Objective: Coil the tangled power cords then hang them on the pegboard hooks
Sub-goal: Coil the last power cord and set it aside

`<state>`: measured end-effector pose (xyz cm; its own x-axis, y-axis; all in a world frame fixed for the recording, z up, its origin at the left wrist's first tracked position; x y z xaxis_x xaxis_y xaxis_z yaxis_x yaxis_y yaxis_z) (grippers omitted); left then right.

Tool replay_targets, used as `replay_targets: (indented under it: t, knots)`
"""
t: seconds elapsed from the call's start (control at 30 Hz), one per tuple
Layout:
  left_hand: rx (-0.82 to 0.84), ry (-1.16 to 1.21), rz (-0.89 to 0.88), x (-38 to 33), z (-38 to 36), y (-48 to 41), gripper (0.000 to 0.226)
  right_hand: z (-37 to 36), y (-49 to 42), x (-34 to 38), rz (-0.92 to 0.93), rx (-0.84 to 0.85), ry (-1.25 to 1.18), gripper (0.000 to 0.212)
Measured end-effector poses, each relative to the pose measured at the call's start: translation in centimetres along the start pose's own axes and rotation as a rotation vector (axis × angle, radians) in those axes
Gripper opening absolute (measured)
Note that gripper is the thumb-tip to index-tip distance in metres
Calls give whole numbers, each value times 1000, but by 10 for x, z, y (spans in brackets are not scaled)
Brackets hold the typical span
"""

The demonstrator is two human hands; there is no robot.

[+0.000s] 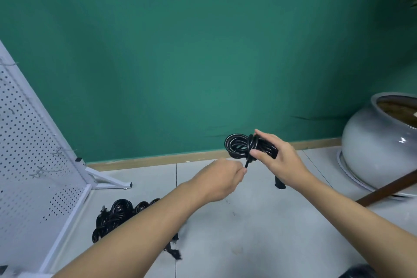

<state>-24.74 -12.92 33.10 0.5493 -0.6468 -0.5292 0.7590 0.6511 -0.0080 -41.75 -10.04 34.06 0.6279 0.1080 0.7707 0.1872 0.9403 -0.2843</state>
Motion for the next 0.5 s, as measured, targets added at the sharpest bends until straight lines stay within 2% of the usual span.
replay_targets:
  t: [0.1, 0.23, 0.33, 0.4, 0.5]
  knots:
    - [-78, -94, -76, -11, 26, 4, 31, 5, 0, 6, 74, 1, 144, 62]
    - [-123, -212, -203, -21, 52, 14, 24, -11, 8, 17, 112, 216, 212, 59]
    - [-175, 9, -186, -9, 66, 14, 29, -21, 15, 30, 83, 354, 115, 54]
    - [-253, 257, -103, 5, 74, 15, 36, -25, 18, 39, 89, 429, 8, 51]
    - [-299, 439, 2, 18, 73, 18, 50, -31, 23, 50, 70, 513, -135, 53]
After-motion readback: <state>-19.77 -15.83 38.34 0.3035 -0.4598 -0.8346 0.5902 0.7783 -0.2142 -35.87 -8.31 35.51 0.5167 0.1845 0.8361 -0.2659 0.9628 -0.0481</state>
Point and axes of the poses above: each hand's wrist, its own y-axis away from the middle knuckle, its own z-axis out of the back of the hand, x = y × z, the point moved 7 cm from there along -y, towards the middle knuckle, and after that the axes turned 5 degrees about y, right-handed, at the moved point
